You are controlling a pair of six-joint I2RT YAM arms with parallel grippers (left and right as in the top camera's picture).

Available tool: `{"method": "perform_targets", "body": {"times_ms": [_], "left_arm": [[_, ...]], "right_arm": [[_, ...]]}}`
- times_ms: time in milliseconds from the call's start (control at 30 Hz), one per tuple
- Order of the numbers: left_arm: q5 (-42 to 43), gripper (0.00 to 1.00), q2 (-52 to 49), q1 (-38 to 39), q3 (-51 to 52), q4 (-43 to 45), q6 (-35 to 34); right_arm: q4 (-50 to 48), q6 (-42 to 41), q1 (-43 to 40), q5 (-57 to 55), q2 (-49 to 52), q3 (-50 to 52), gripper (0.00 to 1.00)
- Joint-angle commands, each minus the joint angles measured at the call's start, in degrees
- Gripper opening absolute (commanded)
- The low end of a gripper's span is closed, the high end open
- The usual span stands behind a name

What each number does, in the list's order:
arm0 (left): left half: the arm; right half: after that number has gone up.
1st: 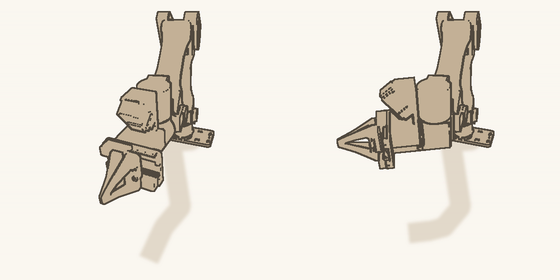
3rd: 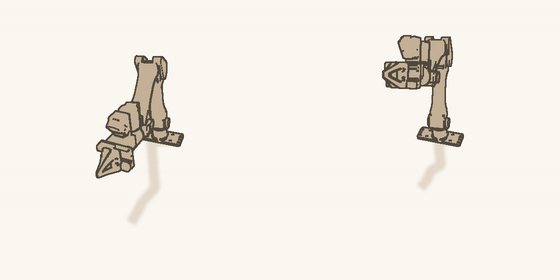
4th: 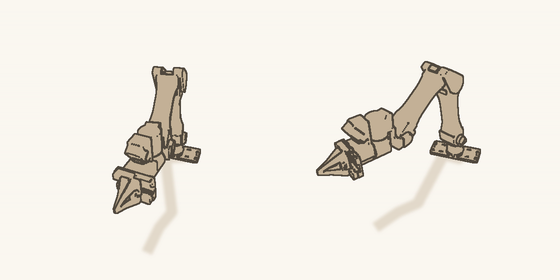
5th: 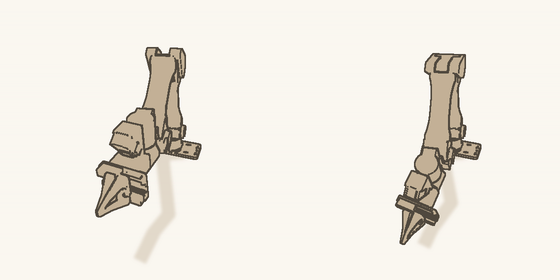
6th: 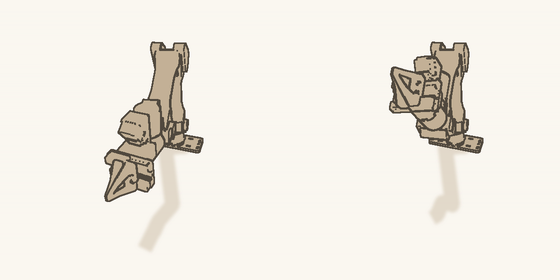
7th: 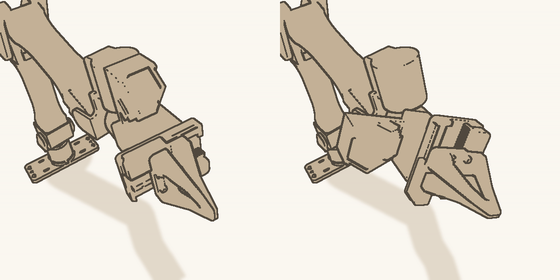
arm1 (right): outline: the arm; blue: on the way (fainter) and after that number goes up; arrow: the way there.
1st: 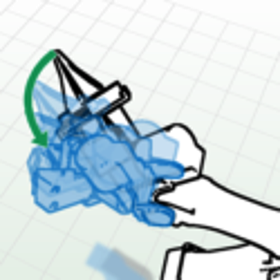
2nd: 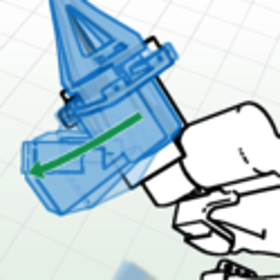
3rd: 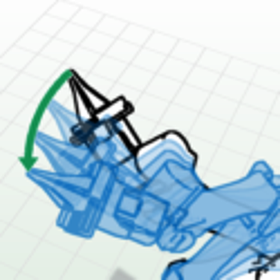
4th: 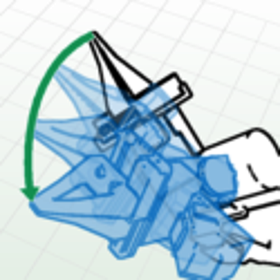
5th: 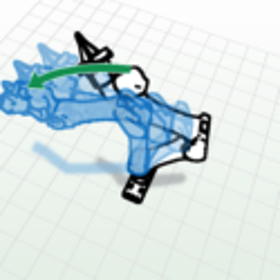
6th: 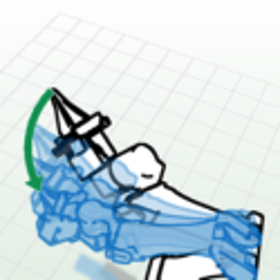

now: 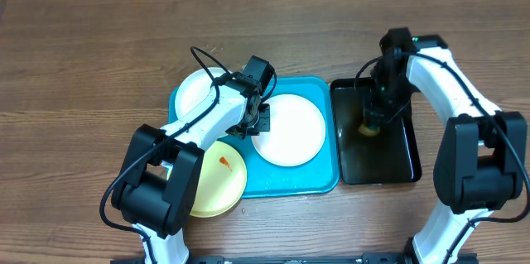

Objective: Clean dirty plates on tray and stack at the side
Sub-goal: 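Move the sponge back and dip it into the black water tray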

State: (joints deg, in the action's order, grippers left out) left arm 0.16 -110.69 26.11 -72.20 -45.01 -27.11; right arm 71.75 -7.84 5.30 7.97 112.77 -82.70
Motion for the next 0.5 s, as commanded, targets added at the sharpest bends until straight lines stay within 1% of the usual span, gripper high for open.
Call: {"method": "perform_targets", "body": {"times_ms": [0,67,100,133,167,200,233,300,367,467], "left_arm": [[-1.7,0.04,-0.6,-0.3,-0.4,0.0,-1.2],[-1.7,0.04,-0.6,-0.3,-0.4,0.0,-1.2],[-1.7,0.04,-0.6,-0.3,-0.4,0.0,-1.2],[-1.7,0.04,-0.6,-0.3,-0.4,0.0,-1.2],[-1.7,0.04,-0.6,-0.3,-0.4,0.0,-1.2],[-1.7,0.04,-0.6,-0.3,-0.4,0.0,-1.2],[-1.7,0.04,-0.6,-0.3,-0.4,0.0,-1.2],[-1.7,0.04,-0.6,-0.3,-0.4,0.0,-1.2],[-1.7,0.04,-0.6,-0.3,-0.4,0.0,-1.2],[-1.7,0.04,-0.6,-0.3,-0.4,0.0,-1.2]], "right_arm": [[-2.1,-2.7,0.2,-5.4,-1.6,2.8,0.26],[-2.4,-2.7,0.2,-5.3,-1.6,3.2,0.45],[-2.4,-2.7,0.2,-5.3,-1.6,3.2,0.58],[-2.4,-2.7,0.2,-5.3,-1.6,3.2,0.69],[-2.5,-2.7,0.2,-5.3,-1.6,3.2,0.76],[-2.6,-2.7,0.2,-5.3,-1.6,3.2,0.8],[-3.0,-2.7,0.2,-5.4,-1.6,3.2,0.81],[-4.4,-2.7,0.2,-5.4,-1.6,3.2,0.81],[-6.1,-3.1,0.2,-5.4,-1.6,3.3,0.76],[-8.4,-6.4,0.3,-5.3,-1.6,4.3,0.72]]}}
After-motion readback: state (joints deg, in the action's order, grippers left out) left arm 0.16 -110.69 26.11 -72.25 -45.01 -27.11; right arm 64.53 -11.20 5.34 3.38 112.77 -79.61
